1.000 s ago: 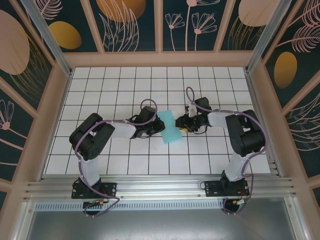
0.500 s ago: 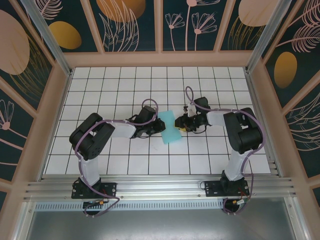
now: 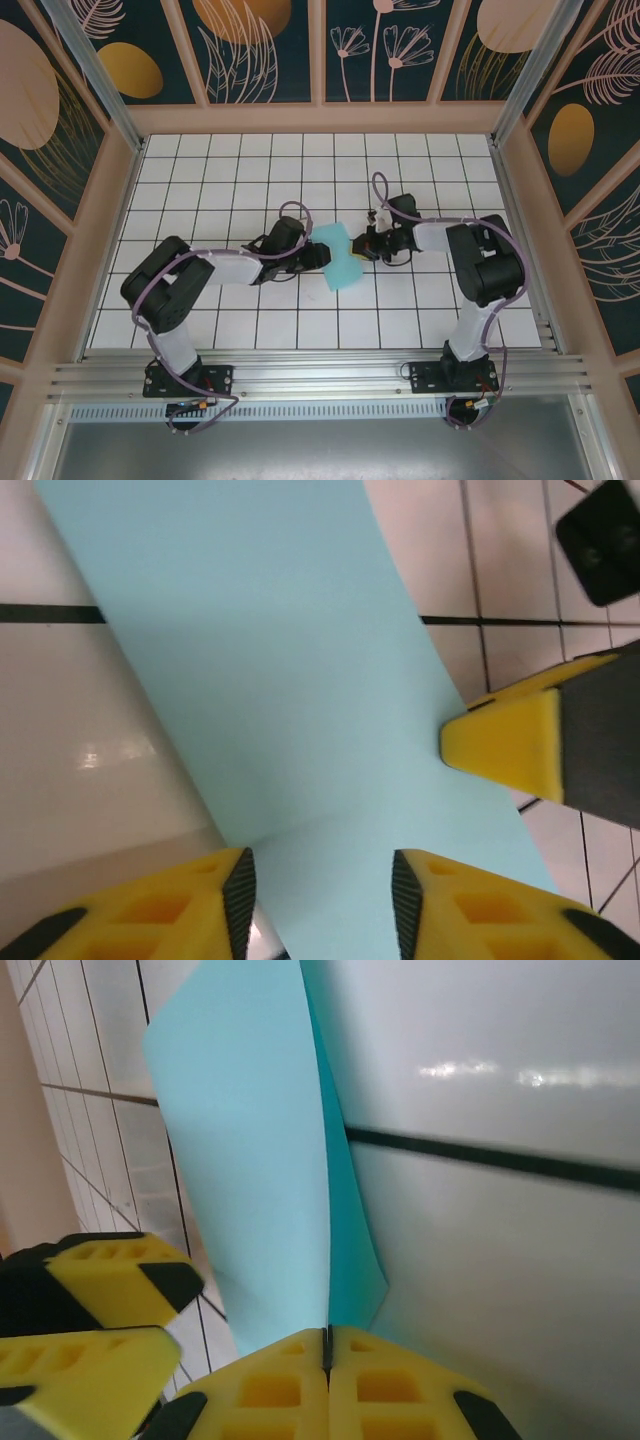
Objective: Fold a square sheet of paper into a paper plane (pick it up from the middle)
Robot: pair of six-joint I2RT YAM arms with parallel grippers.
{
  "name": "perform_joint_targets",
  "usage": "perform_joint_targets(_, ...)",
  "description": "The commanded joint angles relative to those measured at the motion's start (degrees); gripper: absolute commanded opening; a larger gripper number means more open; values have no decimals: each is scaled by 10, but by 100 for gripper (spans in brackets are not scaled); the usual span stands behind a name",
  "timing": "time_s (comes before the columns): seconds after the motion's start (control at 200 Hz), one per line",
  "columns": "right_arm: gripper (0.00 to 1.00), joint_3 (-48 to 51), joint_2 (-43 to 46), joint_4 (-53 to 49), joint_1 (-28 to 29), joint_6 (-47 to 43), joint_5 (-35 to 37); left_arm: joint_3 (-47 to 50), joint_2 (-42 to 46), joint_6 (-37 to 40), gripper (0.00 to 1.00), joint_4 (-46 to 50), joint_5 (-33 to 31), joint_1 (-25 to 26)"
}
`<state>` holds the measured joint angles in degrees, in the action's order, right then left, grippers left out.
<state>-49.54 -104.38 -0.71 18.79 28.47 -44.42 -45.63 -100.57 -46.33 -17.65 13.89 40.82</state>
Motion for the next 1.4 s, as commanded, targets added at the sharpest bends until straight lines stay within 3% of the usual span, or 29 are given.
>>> perform_joint_targets(0.0, 2, 42, 55, 59, -2, 88, 10, -2, 55, 64, 48, 11, -40, 29)
perform_joint_targets(0.205, 1, 88, 114, 95, -1, 182, 50, 12, 86, 100, 54, 20, -94, 94)
perform_joint_targets(0.435, 1, 95, 115, 99, 7, 207, 58, -52, 37, 137, 59, 73, -198, 176)
perform_joint_targets(0.6, 2, 94, 107, 97, 10, 208, 62, -95, -1, 164, 65, 93, -242, 196)
perform_joint_targets(0.911, 2, 85, 94, 91, 12, 204, 58, -134, -32, 187, 64, 141, -288, 209)
perform_joint_targets(1.076, 2, 79, 92, 74, 12, 190, 67, -124, -24, 184, 51, 129, -290, 211)
perform_joint_targets(1.211, 3, 75, 86, 67, 12, 182, 71, -105, -4, 172, 28, 119, -311, 211)
perform_joint_targets(1.396, 3, 68, 77, 63, 12, 174, 71, -104, 8, 168, 5, 125, -331, 211)
